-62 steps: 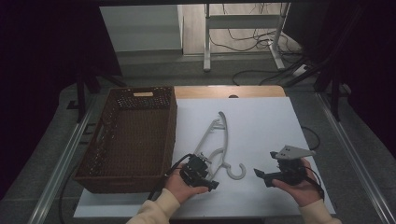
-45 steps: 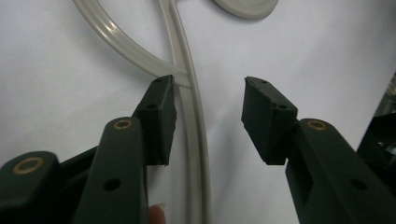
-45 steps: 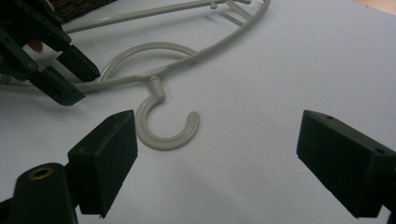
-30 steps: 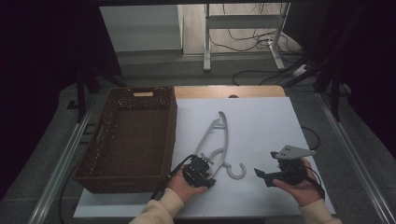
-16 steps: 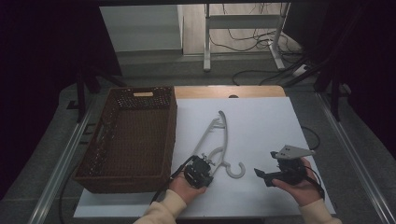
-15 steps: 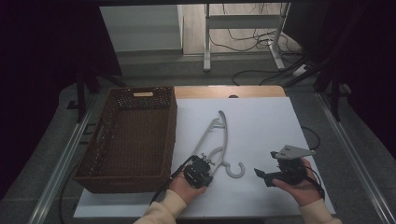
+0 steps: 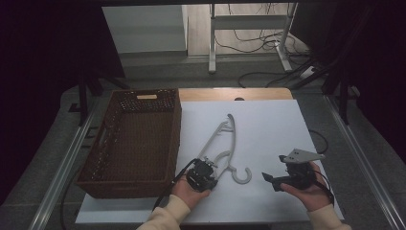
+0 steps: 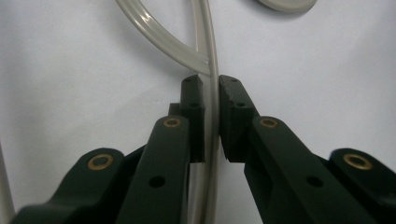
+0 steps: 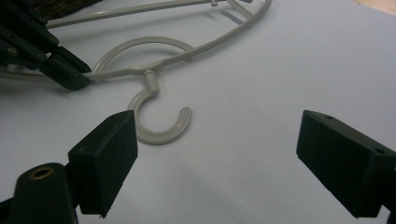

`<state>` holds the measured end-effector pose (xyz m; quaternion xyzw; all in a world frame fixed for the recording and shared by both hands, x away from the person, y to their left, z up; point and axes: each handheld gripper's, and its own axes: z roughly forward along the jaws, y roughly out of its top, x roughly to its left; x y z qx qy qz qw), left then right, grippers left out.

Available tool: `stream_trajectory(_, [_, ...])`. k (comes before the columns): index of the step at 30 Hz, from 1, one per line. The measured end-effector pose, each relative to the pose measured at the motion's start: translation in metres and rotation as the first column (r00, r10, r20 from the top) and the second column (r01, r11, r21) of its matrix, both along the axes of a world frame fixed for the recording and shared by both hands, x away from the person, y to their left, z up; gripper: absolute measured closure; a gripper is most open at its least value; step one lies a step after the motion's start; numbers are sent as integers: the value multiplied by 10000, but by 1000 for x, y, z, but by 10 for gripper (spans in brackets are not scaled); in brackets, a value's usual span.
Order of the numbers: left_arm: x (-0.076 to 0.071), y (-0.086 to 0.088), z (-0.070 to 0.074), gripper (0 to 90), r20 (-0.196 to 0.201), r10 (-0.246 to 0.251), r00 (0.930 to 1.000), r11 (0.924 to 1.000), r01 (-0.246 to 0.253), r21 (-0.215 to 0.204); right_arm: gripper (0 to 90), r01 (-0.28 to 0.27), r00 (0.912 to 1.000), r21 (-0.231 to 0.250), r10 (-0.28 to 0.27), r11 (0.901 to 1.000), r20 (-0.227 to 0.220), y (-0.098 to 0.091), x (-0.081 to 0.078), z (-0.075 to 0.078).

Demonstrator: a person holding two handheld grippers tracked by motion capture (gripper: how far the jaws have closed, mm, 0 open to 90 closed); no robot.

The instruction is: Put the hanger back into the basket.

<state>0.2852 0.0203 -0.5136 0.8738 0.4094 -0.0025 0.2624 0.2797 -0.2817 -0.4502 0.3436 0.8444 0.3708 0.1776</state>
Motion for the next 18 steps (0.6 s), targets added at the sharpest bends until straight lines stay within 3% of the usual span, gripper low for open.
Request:
stream_trajectory(6, [0, 3, 11, 816, -106, -124, 9999, 9960, 115, -883, 126, 226, 9997, 111, -226, 9997, -23, -6, 1, 0])
stream_trajectory(13, [-4, 7, 38, 817, 464, -92, 9989, 9819, 178, -1885, 131, 907, 9959, 230, -906, 9956, -22, -19, 5, -2])
stream_trajectory(18, [-4, 14, 55, 816, 691, -114, 9975, 9733, 269, -2278, 132, 1271, 9918, 413, -1265, 9910, -168, -28, 9, -4])
